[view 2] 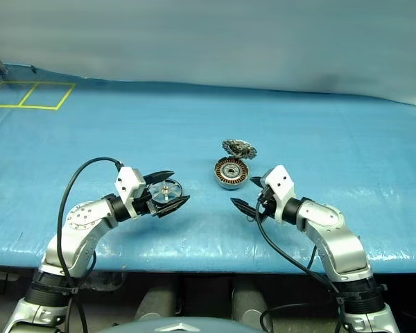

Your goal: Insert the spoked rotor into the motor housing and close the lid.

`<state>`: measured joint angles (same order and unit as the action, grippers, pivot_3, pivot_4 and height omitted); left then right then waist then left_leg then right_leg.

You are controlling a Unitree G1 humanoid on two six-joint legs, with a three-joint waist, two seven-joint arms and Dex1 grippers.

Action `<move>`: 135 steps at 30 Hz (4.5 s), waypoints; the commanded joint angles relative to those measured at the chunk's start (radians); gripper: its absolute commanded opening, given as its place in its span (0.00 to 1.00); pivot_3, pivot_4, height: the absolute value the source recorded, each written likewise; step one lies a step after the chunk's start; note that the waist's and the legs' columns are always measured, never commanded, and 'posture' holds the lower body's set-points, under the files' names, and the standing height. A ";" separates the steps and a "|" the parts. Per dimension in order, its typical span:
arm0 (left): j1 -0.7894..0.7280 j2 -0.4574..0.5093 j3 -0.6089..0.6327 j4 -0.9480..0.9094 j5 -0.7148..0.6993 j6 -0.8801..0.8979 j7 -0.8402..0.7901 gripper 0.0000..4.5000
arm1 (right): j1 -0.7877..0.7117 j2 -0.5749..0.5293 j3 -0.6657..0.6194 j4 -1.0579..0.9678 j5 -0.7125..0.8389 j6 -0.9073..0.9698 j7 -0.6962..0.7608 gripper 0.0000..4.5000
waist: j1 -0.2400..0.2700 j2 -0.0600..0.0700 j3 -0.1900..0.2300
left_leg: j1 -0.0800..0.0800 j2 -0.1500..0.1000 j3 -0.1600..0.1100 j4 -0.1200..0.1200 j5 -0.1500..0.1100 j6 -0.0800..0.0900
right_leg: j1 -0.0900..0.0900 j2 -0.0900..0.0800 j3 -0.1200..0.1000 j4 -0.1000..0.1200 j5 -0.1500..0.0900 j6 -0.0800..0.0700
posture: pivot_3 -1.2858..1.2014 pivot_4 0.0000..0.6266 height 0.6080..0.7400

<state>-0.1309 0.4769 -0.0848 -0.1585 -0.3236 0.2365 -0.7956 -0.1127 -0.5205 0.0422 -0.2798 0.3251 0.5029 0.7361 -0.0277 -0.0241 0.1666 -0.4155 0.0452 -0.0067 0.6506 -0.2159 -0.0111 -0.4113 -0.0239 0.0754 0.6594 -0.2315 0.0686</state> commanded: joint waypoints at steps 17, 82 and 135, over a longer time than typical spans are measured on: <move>-0.011 0.007 0.012 -0.034 0.006 -0.017 -0.001 1.00 | -0.023 -0.014 0.002 -0.027 0.003 -0.007 0.004 0.99 | 0.000 0.000 0.000 | 0.000 0.000 0.000 0.000 0.000 0.000 | 0.000 0.000 0.000 0.000 0.000 0.000 | 0.52 0.24 1.00; 0.015 -0.005 0.025 -0.026 0.033 -0.054 0.035 1.00 | -0.722 -0.022 0.491 0.682 -0.576 -0.314 0.459 0.72 | -0.008 0.001 0.000 | 0.000 0.000 0.000 -0.002 0.000 0.000 | -0.001 0.000 -0.001 0.000 0.004 -0.005 | 0.52 0.24 1.00; 0.044 0.057 0.097 -0.066 0.024 -0.016 0.053 1.00 | -0.446 0.014 0.514 0.166 -0.599 -0.144 0.349 0.91 | -0.002 0.001 0.000 | 0.000 0.000 -0.001 -0.002 0.000 -0.001 | -0.001 0.000 -0.002 0.001 0.000 -0.003 | 0.52 0.24 1.00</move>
<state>-0.0767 0.5273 -0.0067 -0.1739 -0.2876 0.2192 -0.7433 -0.5632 -0.5020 0.5796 -0.0880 -0.2721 0.3500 1.1007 -0.0297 -0.0235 0.1671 -0.4151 0.0455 -0.0073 0.6487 -0.2157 -0.0118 -0.4122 -0.0243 0.0729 0.6602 -0.2319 0.0657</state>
